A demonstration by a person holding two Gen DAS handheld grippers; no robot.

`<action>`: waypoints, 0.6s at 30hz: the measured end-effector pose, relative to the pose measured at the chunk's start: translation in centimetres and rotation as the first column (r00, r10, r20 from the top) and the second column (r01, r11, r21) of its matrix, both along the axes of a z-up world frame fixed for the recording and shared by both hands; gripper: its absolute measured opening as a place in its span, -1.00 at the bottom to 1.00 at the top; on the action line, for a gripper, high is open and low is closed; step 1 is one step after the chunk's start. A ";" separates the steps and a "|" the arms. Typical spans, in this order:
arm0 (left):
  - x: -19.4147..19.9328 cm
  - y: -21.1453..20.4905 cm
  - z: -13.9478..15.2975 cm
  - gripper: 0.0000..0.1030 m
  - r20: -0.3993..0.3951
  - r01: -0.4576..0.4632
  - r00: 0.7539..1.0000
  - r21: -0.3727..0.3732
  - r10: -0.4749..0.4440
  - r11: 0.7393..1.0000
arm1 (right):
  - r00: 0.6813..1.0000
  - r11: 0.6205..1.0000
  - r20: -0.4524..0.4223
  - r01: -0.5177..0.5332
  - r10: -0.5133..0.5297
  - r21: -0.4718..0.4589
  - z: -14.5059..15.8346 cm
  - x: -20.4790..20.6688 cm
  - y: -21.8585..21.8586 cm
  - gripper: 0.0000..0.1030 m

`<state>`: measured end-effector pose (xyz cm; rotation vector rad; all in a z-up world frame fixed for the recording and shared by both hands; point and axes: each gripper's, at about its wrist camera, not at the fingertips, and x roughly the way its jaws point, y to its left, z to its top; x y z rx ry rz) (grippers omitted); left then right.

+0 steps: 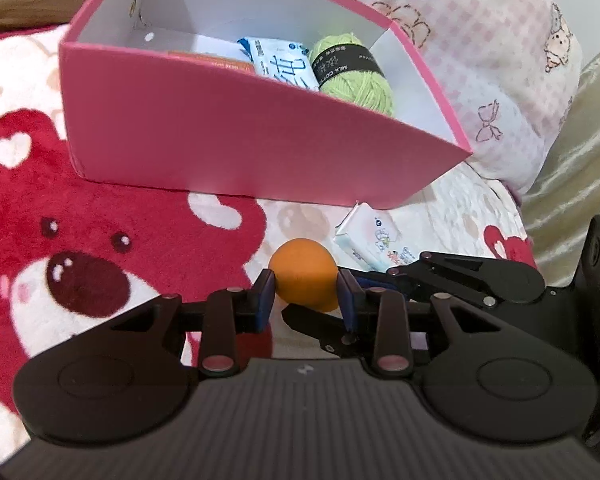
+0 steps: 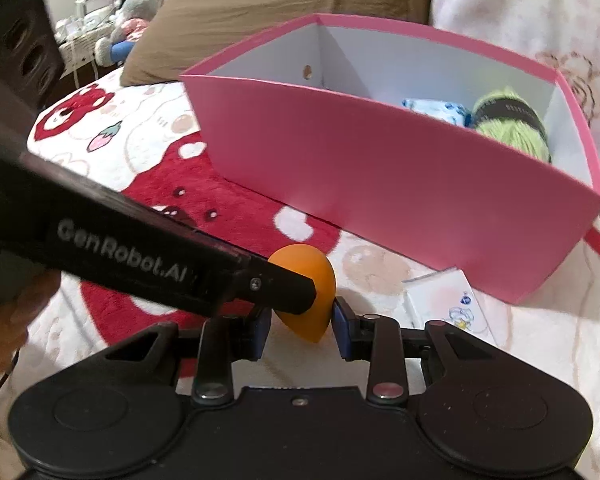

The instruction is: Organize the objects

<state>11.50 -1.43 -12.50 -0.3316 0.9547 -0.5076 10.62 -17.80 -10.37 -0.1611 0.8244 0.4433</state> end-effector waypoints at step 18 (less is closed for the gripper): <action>-2.1 0.5 4.9 -0.39 0.011 0.026 1.000 0.027 -0.026 0.999 | 0.996 0.990 0.088 -0.014 0.026 -0.138 4.6 -3.3 2.7 -0.26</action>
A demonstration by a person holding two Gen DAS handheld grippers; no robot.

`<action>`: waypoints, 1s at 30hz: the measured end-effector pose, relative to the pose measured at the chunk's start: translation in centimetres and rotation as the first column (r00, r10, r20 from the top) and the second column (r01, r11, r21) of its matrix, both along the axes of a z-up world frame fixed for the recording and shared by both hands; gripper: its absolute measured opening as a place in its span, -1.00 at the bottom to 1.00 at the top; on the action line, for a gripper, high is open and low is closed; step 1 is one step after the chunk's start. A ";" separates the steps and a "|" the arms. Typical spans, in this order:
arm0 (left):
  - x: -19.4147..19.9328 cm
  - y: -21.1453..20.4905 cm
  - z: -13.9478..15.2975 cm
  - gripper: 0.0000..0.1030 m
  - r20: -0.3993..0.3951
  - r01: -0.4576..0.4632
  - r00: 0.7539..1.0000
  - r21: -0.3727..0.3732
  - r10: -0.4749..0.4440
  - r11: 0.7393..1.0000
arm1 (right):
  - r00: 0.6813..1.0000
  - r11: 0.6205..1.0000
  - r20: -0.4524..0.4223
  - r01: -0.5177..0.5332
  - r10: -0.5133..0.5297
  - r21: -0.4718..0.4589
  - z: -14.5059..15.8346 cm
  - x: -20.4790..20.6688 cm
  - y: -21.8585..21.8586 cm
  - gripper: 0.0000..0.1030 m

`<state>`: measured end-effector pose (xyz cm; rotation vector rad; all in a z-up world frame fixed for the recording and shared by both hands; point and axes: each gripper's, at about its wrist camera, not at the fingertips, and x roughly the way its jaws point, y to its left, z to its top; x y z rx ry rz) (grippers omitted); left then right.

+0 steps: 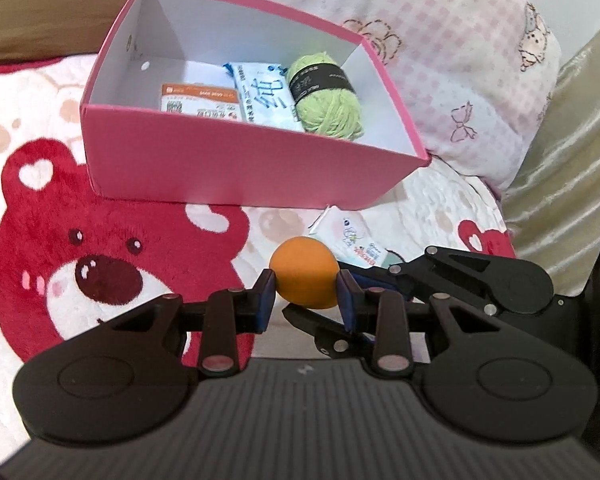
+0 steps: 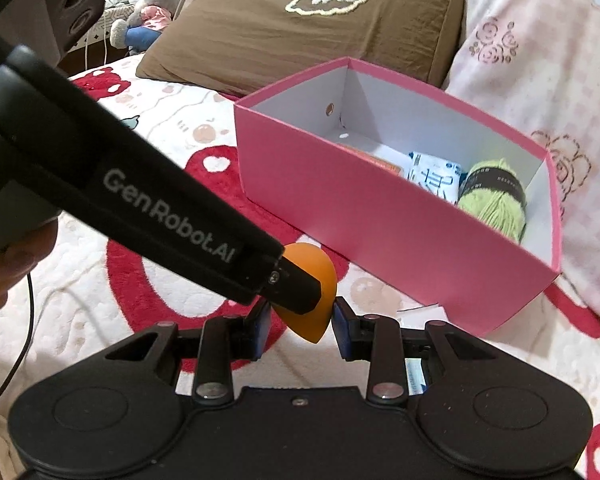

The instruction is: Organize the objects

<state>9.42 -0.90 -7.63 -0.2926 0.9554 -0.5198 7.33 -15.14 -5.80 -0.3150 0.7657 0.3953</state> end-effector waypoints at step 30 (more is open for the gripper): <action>0.7 2.3 7.6 -0.38 0.091 -0.026 0.995 -0.043 0.029 0.999 | 0.989 0.992 0.090 -0.122 0.120 0.016 7.1 1.4 -0.3 -0.21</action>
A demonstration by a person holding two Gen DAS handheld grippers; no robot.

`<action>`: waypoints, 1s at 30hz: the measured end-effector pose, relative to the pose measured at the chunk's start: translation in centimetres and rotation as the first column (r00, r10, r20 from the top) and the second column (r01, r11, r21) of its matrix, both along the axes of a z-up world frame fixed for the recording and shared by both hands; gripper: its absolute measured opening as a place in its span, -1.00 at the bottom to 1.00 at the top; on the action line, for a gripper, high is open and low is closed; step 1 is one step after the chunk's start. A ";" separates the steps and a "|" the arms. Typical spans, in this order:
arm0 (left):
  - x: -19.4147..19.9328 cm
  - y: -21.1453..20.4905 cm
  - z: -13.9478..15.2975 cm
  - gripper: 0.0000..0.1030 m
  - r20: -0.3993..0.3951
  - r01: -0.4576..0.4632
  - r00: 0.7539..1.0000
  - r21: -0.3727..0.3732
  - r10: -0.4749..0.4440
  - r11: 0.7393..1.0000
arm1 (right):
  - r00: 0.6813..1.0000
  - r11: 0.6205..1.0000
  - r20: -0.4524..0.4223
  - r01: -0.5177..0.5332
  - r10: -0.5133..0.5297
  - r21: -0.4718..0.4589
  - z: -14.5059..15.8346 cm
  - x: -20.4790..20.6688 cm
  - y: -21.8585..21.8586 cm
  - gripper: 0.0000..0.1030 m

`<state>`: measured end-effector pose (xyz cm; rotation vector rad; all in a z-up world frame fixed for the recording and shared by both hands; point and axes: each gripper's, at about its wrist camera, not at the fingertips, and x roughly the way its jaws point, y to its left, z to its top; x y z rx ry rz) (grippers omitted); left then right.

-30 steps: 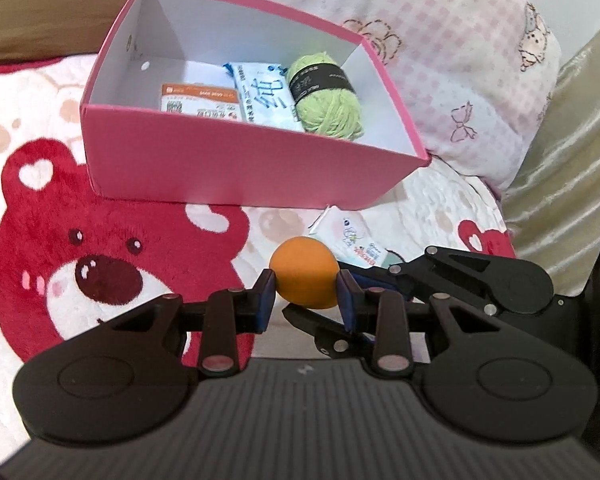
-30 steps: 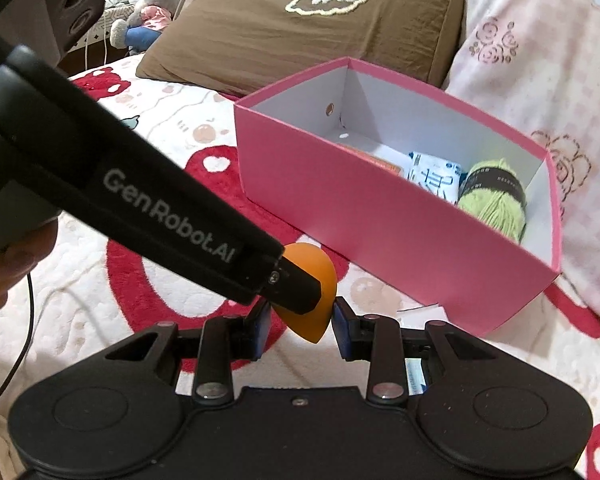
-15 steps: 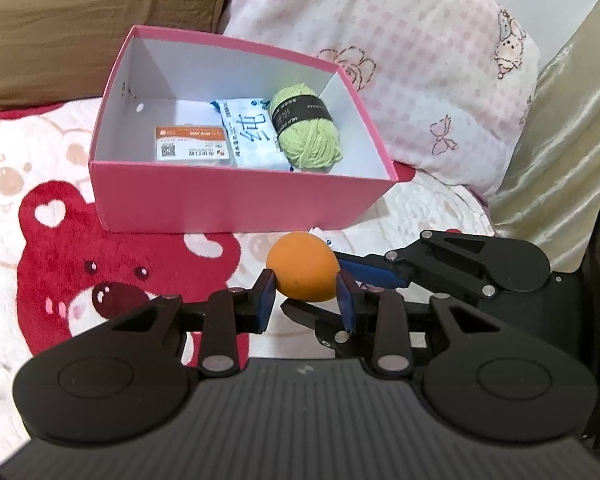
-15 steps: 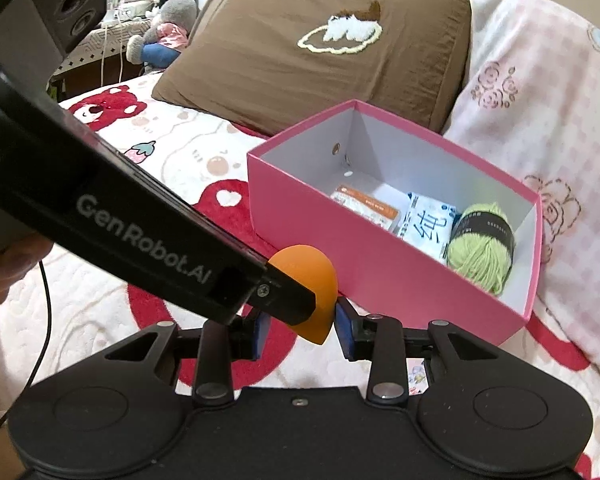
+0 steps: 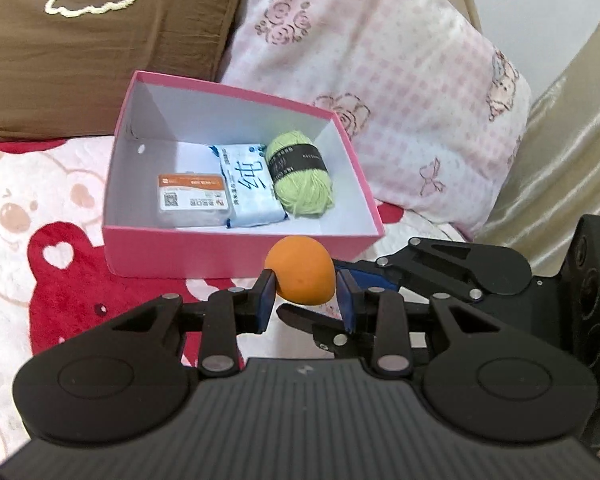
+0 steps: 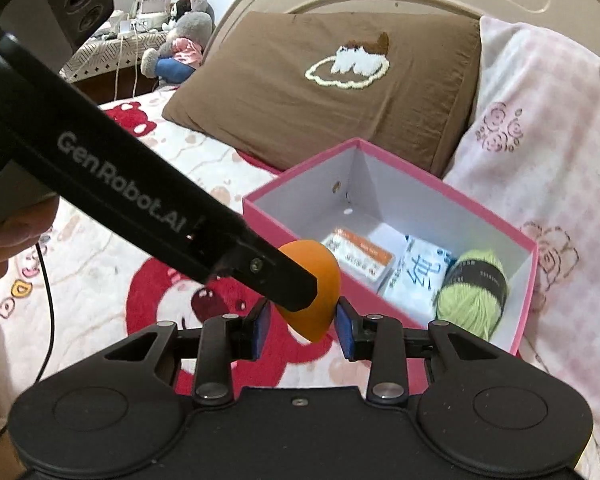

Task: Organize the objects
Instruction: 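Lift the orange sponge with both tools and carry it over the pink box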

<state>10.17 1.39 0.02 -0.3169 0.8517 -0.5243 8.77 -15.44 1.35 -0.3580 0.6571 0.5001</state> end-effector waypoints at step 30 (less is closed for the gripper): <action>18.0 -2.5 -0.1 -0.39 -0.085 -0.196 0.975 0.092 0.204 0.976 | 0.962 0.970 -0.271 0.075 -0.010 0.232 -1.6 20.2 -2.6 -0.23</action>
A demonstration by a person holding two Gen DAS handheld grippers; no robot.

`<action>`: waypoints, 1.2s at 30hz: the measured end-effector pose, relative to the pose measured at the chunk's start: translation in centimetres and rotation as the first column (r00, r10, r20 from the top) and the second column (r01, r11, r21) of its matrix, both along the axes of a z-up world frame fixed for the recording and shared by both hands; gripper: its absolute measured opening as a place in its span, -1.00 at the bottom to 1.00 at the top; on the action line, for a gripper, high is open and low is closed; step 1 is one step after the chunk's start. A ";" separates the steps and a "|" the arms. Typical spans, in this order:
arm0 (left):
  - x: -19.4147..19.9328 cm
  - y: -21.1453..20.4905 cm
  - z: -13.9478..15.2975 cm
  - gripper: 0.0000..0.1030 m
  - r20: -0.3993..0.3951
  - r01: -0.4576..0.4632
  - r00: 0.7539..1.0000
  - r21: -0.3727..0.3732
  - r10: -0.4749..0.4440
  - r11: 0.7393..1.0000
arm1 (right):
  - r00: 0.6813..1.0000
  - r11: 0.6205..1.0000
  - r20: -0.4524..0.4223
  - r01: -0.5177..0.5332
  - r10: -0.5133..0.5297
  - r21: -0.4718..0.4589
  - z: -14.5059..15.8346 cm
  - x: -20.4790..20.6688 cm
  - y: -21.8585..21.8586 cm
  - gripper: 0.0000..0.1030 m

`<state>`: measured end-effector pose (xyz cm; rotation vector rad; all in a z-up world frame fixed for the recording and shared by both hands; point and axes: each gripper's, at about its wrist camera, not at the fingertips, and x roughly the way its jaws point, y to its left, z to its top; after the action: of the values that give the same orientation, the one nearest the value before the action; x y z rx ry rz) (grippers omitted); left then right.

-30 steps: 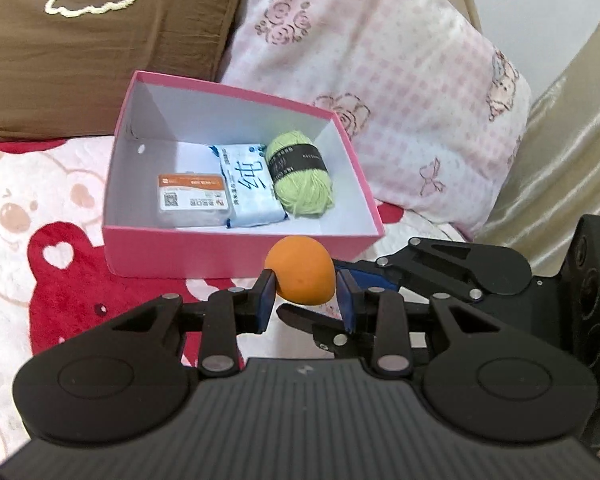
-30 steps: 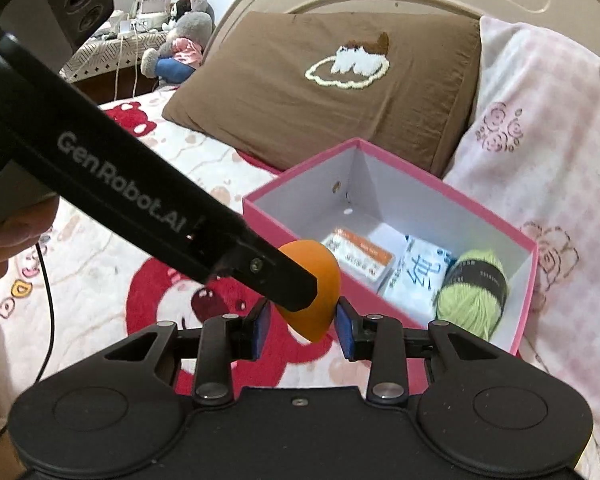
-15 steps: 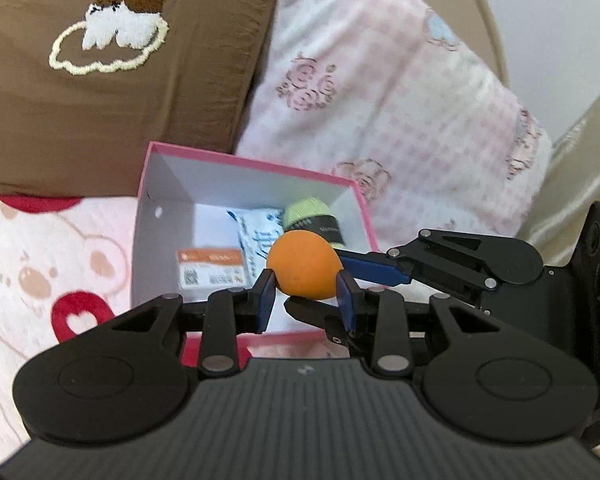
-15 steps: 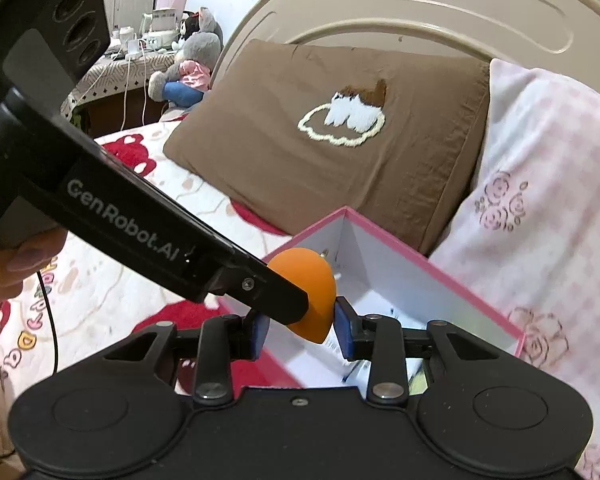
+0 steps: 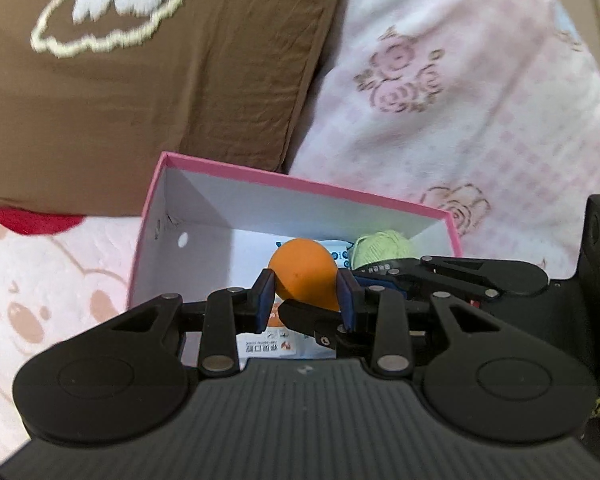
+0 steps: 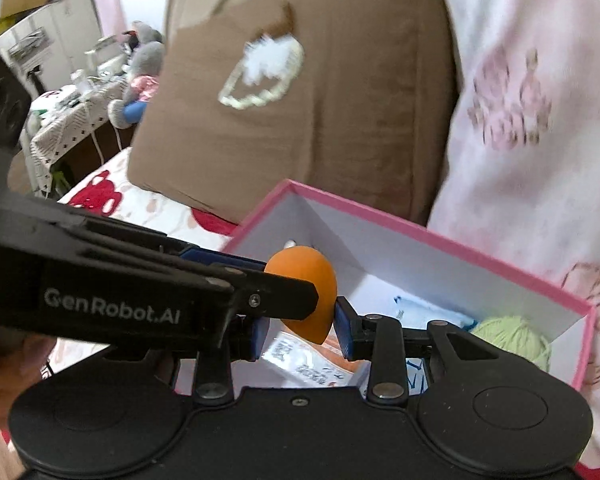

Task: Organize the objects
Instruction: 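Lift the orange sponge with both tools and carry it over the pink box, then open both tools to drop the sponge into the pink box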

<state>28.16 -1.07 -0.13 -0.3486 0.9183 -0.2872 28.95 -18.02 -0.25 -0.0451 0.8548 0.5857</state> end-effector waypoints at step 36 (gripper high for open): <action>4.9 -0.6 -6.5 -0.27 -0.111 -0.118 0.987 0.006 0.118 0.993 | 0.992 0.989 -0.123 -0.015 -0.003 -0.144 -6.4 6.2 0.5 -0.21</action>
<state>33.11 -1.63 -6.60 -0.4208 1.0030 -0.1601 35.13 -17.57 -6.63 -0.1451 1.0161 0.5355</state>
